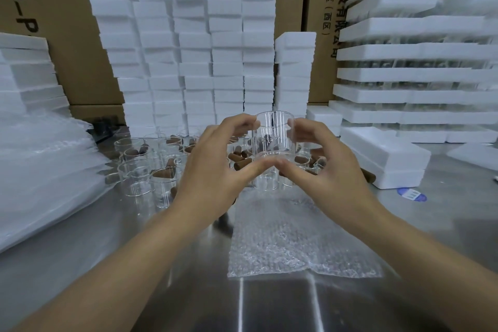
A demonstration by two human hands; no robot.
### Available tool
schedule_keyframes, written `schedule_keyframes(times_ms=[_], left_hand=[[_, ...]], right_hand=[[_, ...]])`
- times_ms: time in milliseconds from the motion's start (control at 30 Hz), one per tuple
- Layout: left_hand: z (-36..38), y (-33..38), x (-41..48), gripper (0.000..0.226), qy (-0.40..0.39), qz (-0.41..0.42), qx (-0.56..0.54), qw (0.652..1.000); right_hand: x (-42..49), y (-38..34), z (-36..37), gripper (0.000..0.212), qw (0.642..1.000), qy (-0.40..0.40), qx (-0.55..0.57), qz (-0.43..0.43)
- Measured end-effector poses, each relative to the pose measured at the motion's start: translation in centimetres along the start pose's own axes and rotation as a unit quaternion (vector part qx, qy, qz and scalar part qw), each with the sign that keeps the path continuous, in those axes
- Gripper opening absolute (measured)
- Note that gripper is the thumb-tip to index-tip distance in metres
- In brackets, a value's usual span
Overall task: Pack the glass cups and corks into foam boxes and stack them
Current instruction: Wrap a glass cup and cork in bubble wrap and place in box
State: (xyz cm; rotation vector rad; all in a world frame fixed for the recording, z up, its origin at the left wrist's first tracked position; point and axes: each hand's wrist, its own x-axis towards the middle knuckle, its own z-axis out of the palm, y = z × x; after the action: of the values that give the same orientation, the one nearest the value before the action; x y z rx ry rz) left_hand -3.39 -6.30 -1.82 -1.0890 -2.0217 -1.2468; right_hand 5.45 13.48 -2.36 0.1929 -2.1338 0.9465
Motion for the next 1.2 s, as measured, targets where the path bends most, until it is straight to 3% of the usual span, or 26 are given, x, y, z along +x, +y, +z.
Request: schedule_keyframes(times_ms=[267,433,700,833,933,1000,1067,1200], left_hand=[[-0.1,0.5,-0.3,0.073,-0.018,0.002,-0.025,1.0],[-0.3,0.6,0.1,0.068,-0.009,-0.029,-0.091,0.995],[-0.1,0.9,-0.1,0.071,-0.046,-0.066,-0.165,0.983],[0.4,0.8,-0.4,0.077,-0.068,-0.056,-0.116,0.989],[1.2,1.2,-1.3,0.066,0.018,-0.03,-0.009,0.999],[1.8,1.9,-1.8,0.054,0.032,0.007,0.029,0.999],[2.1,2.9,-2.3,0.039,-0.062,0.065,0.072,0.993],[3.1,4.0,-3.6,0.047,-0.343,0.156,0.148,0.914]], right_hand=[[-0.1,-0.3,-0.3,0.054,0.998,0.016,-0.04,-0.035],[-0.2,-0.1,-0.2,0.065,0.996,-0.025,-0.089,-0.01],[0.1,-0.2,-0.3,0.037,0.995,-0.04,-0.087,0.004],[0.2,-0.3,-0.2,0.019,0.997,-0.026,-0.072,-0.017],[0.4,-0.1,-0.2,0.014,0.998,0.046,-0.024,0.024],[0.7,0.0,-0.4,0.016,0.992,0.088,0.032,0.081],[1.1,-0.1,-0.8,0.014,0.972,0.127,0.131,0.147],[1.5,0.1,-1.4,0.009,0.927,0.167,0.238,0.236]])
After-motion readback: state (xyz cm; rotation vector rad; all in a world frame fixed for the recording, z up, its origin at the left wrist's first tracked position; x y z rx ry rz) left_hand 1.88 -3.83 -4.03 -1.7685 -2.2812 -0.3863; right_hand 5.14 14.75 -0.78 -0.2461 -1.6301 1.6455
